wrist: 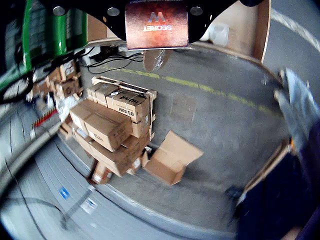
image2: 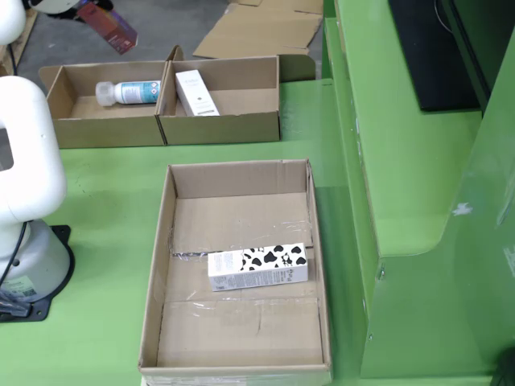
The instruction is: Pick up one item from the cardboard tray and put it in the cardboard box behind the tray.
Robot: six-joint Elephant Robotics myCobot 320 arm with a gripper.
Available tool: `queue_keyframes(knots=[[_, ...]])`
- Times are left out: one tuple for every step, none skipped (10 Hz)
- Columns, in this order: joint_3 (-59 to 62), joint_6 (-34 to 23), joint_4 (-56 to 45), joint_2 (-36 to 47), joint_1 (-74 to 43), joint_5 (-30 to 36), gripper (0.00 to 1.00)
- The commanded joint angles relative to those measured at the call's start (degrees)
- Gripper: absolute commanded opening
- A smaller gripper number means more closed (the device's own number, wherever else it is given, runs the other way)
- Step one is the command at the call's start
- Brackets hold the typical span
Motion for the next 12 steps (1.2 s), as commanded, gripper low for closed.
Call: queue_keyframes(knots=[[1.6, 10.9, -5.4, 4.6, -7.2, 15.8, 0.00], [1.6, 12.5, -11.9, 5.4, -7.9, 17.8, 0.00], [1.6, 13.5, -15.8, 5.9, -8.4, 19.1, 0.00], [1.6, 14.3, -19.5, 6.8, -9.0, 20.0, 0.00], [1.6, 14.3, -19.5, 6.8, -9.0, 20.0, 0.00], [1.6, 15.0, -25.9, 8.3, -9.4, 21.2, 0.00], [-8.1, 15.7, -25.0, 13.9, -9.5, 21.8, 0.00], [-24.8, 15.8, -16.6, 22.2, -9.4, 21.6, 0.00], [-33.8, 16.2, -12.2, 26.7, -9.2, 21.5, 0.00], [-41.4, 16.5, -8.4, 30.3, -9.1, 21.6, 0.00], [-52.3, 17.1, -2.7, 35.3, -8.6, 21.5, 0.00], [-52.3, 17.1, -2.7, 35.3, -8.6, 21.5, 0.00]])
